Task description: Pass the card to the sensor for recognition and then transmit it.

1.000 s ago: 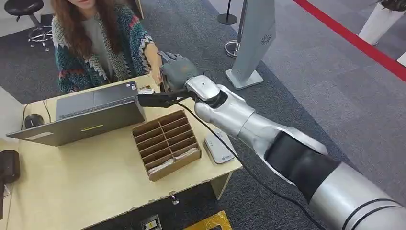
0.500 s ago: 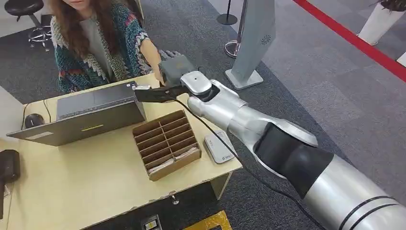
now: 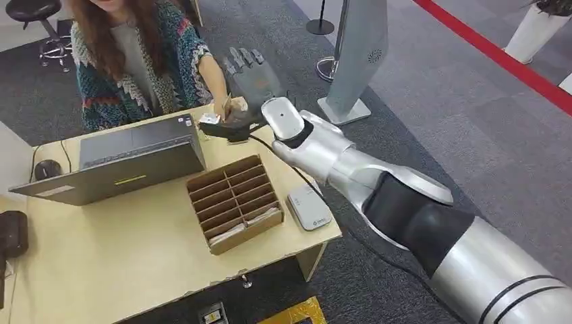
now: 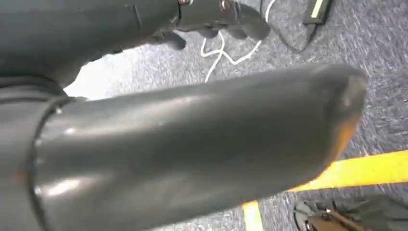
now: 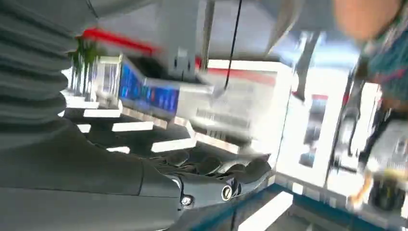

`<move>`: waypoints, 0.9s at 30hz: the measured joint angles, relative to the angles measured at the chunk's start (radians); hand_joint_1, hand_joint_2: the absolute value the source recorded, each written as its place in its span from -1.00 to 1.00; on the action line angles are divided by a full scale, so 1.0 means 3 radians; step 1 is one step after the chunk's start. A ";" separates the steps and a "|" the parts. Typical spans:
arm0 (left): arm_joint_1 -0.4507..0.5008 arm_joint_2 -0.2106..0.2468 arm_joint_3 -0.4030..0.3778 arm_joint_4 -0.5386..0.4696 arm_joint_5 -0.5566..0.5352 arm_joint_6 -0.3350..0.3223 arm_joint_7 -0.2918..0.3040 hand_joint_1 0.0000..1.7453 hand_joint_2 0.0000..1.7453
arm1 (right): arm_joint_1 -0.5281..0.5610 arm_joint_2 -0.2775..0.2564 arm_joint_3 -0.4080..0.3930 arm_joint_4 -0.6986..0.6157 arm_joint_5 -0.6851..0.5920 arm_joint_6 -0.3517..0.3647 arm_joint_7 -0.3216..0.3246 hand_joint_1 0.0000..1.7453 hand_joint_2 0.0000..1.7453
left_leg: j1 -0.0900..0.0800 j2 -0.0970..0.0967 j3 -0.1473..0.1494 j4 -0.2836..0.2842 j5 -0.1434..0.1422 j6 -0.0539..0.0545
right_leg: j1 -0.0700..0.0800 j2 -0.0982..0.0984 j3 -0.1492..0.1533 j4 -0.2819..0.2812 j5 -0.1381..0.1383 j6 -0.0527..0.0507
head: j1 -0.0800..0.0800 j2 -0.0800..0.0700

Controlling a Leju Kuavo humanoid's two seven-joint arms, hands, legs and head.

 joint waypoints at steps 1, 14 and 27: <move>0.0009 0.0000 0.0000 0.0000 0.0001 0.0009 -0.0009 -1.00 -1.00 | 0.0002 -0.0065 -0.0022 -0.0076 0.0130 -0.0062 0.0027 -1.00 1.00 | 0.0000 0.0000 0.0000 0.0003 0.0000 0.0000 | 0.0000 0.0000 0.0000 0.0000 0.0000 0.0000 | 0.0000 -0.0001; 0.0165 0.0004 0.0075 0.0000 0.0272 0.0196 -0.0192 -1.00 -1.00 | 0.0834 -0.1348 -0.1361 -0.1410 0.0717 -0.0930 0.0334 -1.00 1.00 | 0.0000 -0.0001 0.0002 0.0016 -0.0006 0.0007 | -0.0002 -0.0002 0.0008 -0.0005 0.0007 0.0012 | 0.0001 -0.0001; 0.0170 -0.0114 0.0403 0.0064 0.0434 0.0217 -0.0210 -1.00 -1.00 | 0.2329 -0.1369 -0.3229 -0.1542 -0.0111 -0.0939 -0.0347 -1.00 -1.00 | 0.0001 -0.0017 -0.0007 0.0015 -0.0006 0.0010 | 0.0001 -0.0019 0.0008 -0.0003 0.0006 0.0013 | -0.0001 0.0000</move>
